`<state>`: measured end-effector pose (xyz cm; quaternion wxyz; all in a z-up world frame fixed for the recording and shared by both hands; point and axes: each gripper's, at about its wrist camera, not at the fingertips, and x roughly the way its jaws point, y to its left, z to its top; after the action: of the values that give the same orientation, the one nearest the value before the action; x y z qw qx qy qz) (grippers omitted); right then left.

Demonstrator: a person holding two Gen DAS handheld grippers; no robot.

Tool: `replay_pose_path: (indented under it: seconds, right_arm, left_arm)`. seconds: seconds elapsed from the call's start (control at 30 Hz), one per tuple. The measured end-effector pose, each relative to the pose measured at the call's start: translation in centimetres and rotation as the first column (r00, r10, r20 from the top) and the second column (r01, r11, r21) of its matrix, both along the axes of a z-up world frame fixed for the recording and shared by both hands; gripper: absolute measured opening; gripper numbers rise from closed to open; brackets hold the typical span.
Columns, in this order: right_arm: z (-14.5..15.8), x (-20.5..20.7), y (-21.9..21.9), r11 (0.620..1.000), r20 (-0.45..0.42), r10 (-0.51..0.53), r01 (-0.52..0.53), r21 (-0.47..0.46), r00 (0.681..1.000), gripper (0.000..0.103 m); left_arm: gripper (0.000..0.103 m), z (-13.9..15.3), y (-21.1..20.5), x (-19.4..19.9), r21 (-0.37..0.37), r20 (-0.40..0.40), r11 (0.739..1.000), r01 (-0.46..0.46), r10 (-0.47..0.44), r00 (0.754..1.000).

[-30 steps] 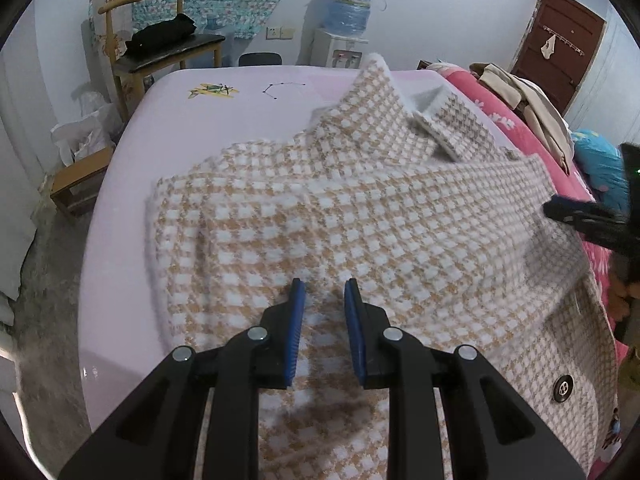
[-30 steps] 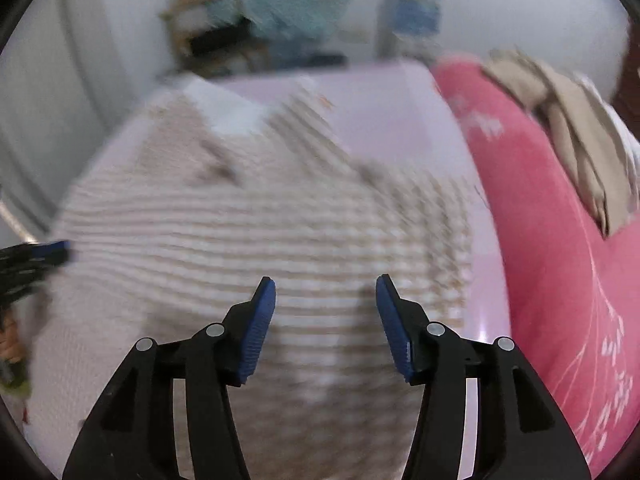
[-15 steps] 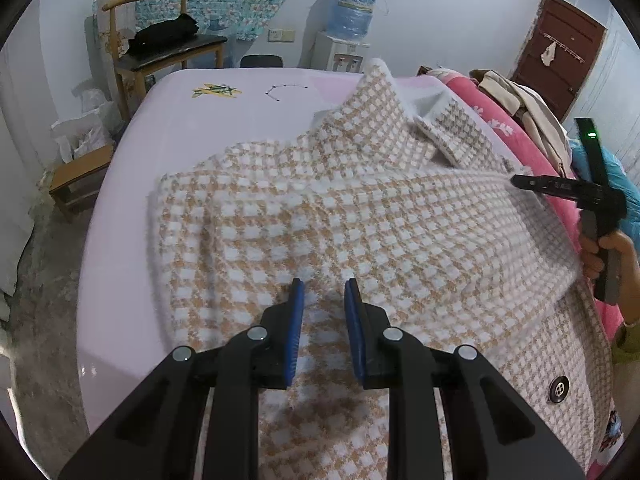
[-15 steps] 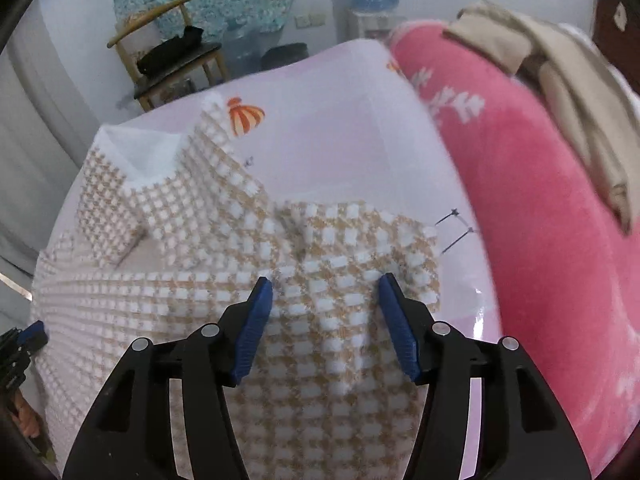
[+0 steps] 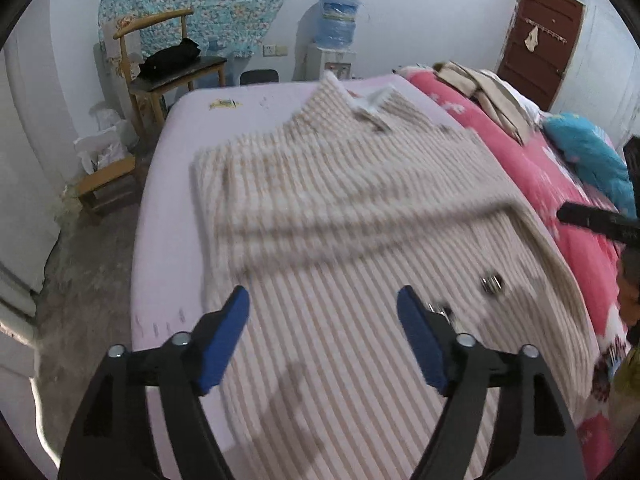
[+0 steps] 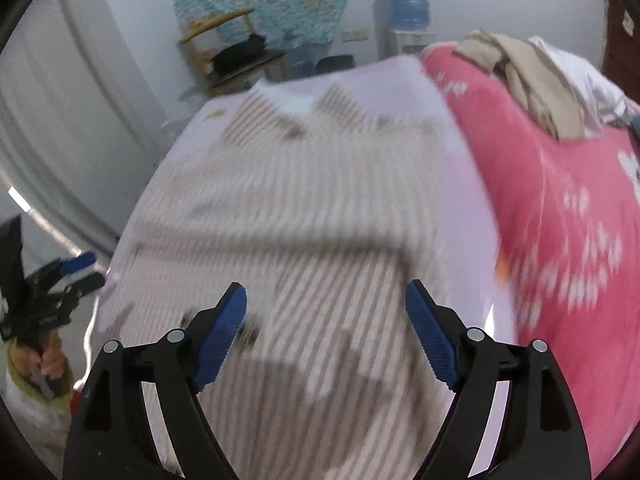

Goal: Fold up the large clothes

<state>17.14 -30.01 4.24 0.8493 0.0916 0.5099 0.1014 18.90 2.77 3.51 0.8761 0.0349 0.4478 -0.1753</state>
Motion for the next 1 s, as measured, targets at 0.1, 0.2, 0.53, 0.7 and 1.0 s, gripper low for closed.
replay_pose_path:
  seconds: [0.1, 0.2, 0.53, 0.7, 1.0]
  right_arm:
    - [-1.1, -4.5, 1.6, 1.0, -0.013, -0.01, 0.01, -0.007, 1.0, 0.082]
    - [-2.9, -8.0, 2.3, 0.998, -0.064, -0.062, 0.061, -0.02, 0.996, 0.082]
    - [-7.3, -11.0, 3.2, 0.98, -0.111, -0.148, 0.131, -0.151, 0.983, 0.091]
    - [-7.7, -12.1, 4.1, 0.978, -0.105, -0.149, 0.131, -0.162, 0.983, 0.095]
    - [-8.0, -12.4, 3.3, 0.98, -0.112, -0.153, 0.135, -0.149, 0.982, 0.095]
  left_arm:
    - [0.081, -1.3, -0.8, -3.7, 0.027, -0.038, 1.0, 0.004, -0.003, 0.999]
    - [0.083, -3.0, -1.9, -6.9, 0.103, -0.051, 0.995, -0.009, 0.015, 0.999]
    - [0.09, -7.5, -3.3, -10.5, 0.144, -0.085, 0.986, -0.083, 0.096, 0.992]
    - [0.097, -7.9, -3.2, -10.5, 0.139, -0.1, 0.982, -0.129, 0.143, 0.985]
    - [0.097, -8.0, -2.4, -10.1, 0.137, -0.1, 0.982, -0.129, 0.143, 0.985]
